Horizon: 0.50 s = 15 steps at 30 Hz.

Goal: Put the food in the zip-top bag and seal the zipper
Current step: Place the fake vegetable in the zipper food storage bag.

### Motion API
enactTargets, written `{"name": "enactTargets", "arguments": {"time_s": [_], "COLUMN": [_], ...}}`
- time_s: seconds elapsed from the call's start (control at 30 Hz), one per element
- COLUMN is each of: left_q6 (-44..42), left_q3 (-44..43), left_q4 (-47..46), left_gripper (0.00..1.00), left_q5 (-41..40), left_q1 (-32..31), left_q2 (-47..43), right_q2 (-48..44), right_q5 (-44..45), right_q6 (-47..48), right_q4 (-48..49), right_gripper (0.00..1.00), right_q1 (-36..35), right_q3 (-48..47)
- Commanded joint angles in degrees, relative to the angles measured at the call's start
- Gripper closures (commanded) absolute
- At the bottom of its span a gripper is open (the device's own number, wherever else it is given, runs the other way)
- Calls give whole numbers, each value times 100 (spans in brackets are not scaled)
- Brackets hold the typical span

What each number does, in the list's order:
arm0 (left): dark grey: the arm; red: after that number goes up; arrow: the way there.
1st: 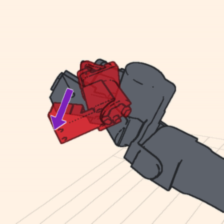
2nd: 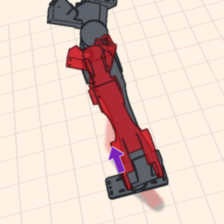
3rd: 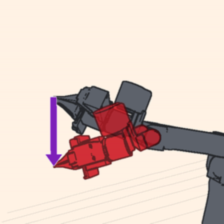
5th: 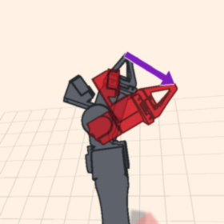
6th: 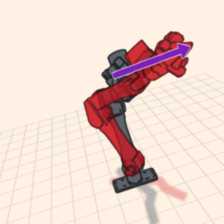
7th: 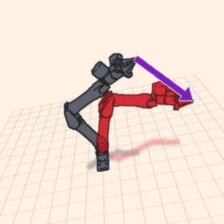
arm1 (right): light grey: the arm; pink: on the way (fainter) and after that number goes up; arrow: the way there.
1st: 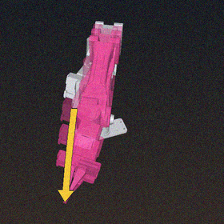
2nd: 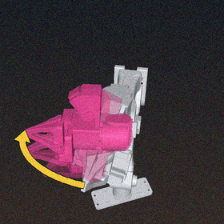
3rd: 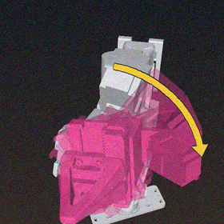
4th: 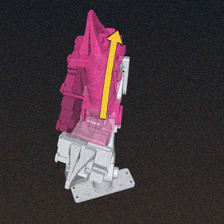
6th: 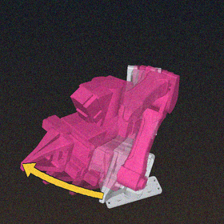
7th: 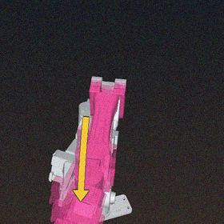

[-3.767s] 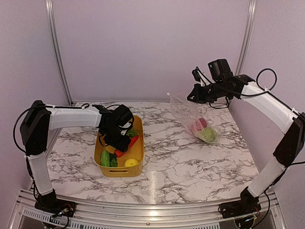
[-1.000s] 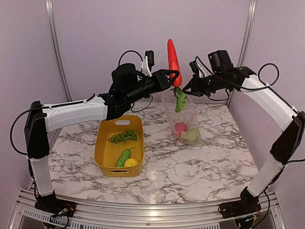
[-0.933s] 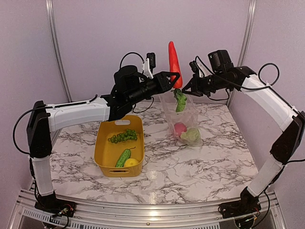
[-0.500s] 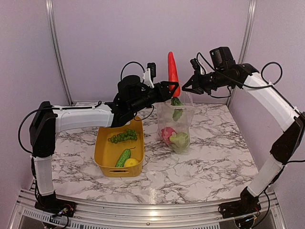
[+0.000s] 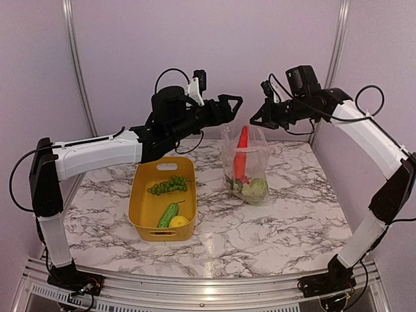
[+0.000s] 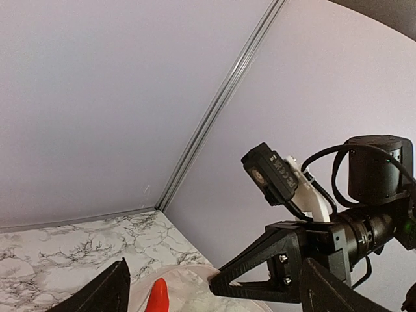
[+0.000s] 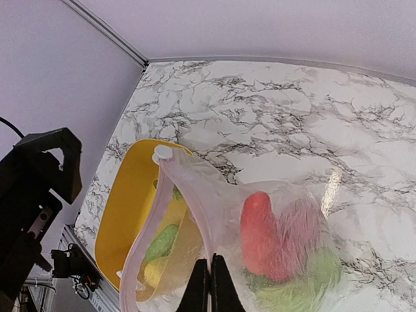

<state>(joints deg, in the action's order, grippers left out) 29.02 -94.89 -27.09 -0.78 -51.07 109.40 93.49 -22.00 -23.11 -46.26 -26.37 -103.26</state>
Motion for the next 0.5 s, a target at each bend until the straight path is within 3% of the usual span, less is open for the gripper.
{"name": "enactTargets", "arguments": {"time_s": [0.0, 0.13, 0.27, 0.47], "left_q6": [-429, -574, -560, -464], "left_q3": [-323, 194, 1170, 2376], "left_q4": [986, 2010, 2871, 3397], "left_gripper": [7, 6, 7, 7], "left_q5": [-223, -361, -484, -578], "left_q1": [-17, 38, 88, 145], "left_q2": [-1014, -1745, -2382, -3179], "right_q2": [-301, -388, -256, -437], "right_q5": [478, 634, 861, 272], "right_q6": [199, 356, 740, 545], "right_q4": [25, -34, -218, 581], "right_gripper": [100, 100, 100, 100], "right_q1": [467, 1158, 1266, 1184], "right_q3": [-128, -452, -961, 316]}}
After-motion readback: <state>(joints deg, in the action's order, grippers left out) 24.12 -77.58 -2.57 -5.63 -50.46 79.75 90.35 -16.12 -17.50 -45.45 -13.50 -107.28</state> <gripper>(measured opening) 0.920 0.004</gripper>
